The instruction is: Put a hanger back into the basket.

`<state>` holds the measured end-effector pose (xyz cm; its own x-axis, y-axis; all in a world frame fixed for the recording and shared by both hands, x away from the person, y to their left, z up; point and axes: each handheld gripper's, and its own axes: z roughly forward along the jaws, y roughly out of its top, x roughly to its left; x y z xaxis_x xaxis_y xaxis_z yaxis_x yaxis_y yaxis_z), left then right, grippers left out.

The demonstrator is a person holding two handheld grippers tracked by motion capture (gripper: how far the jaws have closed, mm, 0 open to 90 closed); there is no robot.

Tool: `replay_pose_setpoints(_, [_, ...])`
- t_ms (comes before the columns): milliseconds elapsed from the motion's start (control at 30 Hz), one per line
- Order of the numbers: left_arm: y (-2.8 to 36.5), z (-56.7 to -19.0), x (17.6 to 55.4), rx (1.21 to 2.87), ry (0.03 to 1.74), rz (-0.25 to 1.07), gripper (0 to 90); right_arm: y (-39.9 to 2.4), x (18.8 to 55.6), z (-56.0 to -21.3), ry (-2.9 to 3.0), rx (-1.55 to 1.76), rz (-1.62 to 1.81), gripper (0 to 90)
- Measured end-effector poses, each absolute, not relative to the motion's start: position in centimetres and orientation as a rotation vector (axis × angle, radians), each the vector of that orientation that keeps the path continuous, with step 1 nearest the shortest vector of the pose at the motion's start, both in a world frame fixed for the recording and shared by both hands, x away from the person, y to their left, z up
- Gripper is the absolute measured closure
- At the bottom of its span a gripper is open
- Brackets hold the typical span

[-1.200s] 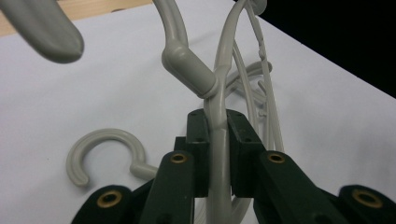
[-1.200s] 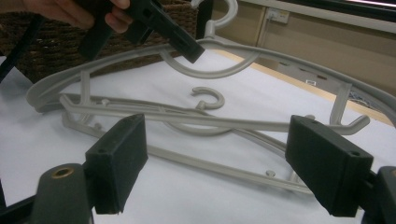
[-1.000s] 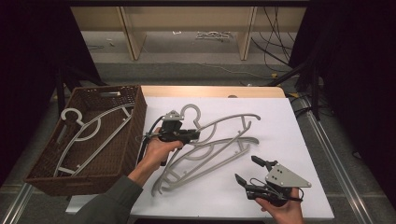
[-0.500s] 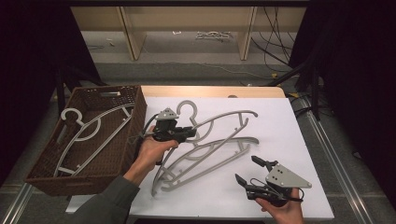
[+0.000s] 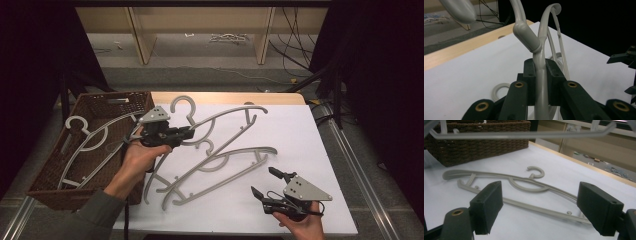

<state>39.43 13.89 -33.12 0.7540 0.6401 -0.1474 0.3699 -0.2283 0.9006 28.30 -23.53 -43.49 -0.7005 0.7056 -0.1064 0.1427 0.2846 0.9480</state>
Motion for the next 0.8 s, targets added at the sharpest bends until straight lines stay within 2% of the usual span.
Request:
replay_pose_setpoints(333, [17.9, -30.1, 39.0, 1.86, 0.774, 0.423, 80.2, -23.6, 28.3, -43.5, 2.049, 0.759, 1.41, 21.9])
replay_pose_setpoints(467, [19.9, -30.0, 39.2, 1.852, 0.811, 0.461, 80.2, -23.5, 28.3, -43.5, 2.045, 0.763, 1.421, 21.9])
replay_pose_setpoints(800, [23.9, -30.7, 39.6, 1.789, 0.906, 0.458, 80.2, -23.5, 28.3, -43.6, 2.039, 0.77, 1.412, 21.9])
